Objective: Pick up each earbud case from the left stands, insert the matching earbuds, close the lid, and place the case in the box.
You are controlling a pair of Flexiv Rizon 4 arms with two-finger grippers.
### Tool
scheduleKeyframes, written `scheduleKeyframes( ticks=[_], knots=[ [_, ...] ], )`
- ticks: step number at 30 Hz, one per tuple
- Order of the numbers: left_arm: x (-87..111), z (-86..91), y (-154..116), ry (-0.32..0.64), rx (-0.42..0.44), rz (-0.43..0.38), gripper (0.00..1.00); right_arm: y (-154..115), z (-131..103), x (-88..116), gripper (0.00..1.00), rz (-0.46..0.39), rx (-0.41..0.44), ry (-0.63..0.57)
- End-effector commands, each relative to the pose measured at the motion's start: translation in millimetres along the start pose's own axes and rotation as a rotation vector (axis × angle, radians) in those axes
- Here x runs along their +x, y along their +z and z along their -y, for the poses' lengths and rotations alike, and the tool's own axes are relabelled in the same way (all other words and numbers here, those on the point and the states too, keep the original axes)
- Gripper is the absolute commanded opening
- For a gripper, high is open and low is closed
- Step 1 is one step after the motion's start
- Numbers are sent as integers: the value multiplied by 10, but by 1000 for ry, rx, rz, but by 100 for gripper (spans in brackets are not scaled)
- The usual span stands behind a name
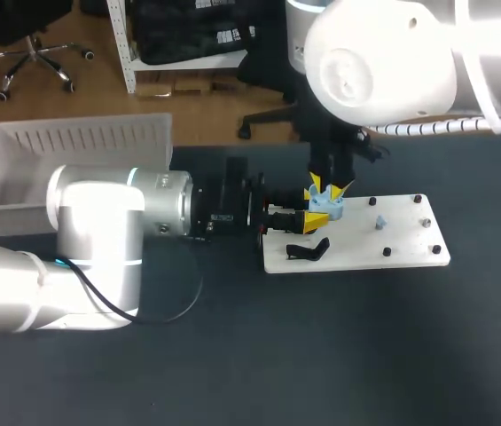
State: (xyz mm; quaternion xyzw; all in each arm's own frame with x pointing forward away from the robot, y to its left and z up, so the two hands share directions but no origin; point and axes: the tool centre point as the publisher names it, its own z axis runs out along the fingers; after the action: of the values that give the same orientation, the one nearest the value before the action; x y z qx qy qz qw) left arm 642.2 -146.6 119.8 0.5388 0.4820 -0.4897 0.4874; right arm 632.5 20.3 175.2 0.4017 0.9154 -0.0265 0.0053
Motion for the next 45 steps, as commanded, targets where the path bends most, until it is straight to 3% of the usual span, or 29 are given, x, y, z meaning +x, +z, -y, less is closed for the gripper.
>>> scheduleKeyframes(
  ticks=[1,24,34,45],
  knots=[
    [12,6,3,3,-4,4,0,1,-4,-10,0,1,3,4],
    [12,6,3,3,-4,4,0,17,3,-17,0,-1,-20,18],
    [12,6,3,3,-4,4,0,-22,32,37,0,67,-80,5],
    [12,6,3,3,-4,4,0,-11,37,48,0,71,-97,11]
  ],
)
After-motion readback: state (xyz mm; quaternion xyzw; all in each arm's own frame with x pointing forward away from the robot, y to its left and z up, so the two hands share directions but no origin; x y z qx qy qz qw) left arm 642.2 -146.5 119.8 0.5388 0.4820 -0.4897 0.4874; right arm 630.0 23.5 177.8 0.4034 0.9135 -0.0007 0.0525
